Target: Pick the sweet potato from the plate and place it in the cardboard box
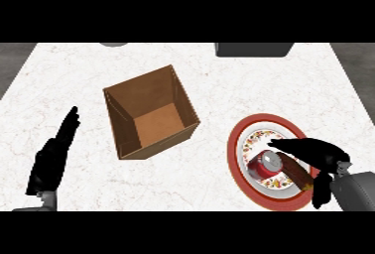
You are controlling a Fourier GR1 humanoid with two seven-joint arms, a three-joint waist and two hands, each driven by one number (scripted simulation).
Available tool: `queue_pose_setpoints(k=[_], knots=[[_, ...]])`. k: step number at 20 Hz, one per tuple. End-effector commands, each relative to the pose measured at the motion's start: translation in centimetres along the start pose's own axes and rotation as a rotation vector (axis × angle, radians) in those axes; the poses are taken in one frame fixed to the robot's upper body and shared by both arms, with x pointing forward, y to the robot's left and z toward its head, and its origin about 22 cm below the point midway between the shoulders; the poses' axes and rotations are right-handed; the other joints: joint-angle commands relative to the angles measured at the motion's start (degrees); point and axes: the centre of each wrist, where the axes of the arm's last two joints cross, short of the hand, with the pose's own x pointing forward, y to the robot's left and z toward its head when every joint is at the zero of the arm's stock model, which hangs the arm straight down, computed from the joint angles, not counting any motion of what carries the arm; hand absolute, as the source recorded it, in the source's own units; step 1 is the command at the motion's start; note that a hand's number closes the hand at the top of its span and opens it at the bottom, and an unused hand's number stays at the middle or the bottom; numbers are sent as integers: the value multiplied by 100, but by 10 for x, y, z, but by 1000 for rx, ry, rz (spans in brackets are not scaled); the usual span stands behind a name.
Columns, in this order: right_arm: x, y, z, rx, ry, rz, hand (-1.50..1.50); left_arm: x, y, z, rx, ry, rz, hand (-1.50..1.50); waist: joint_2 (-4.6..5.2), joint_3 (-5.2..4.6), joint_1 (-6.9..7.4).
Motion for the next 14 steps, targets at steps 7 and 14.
queue_pose_setpoints(k=[7,14], knots=[[3,20,-7,-143,-26,64,150,-8,2,-1,-12,7,22,0,1,0,-10],[1,-31,-23,-286,-131,174,150,8,-17,-3,-24,2,19,0,33,8,118]])
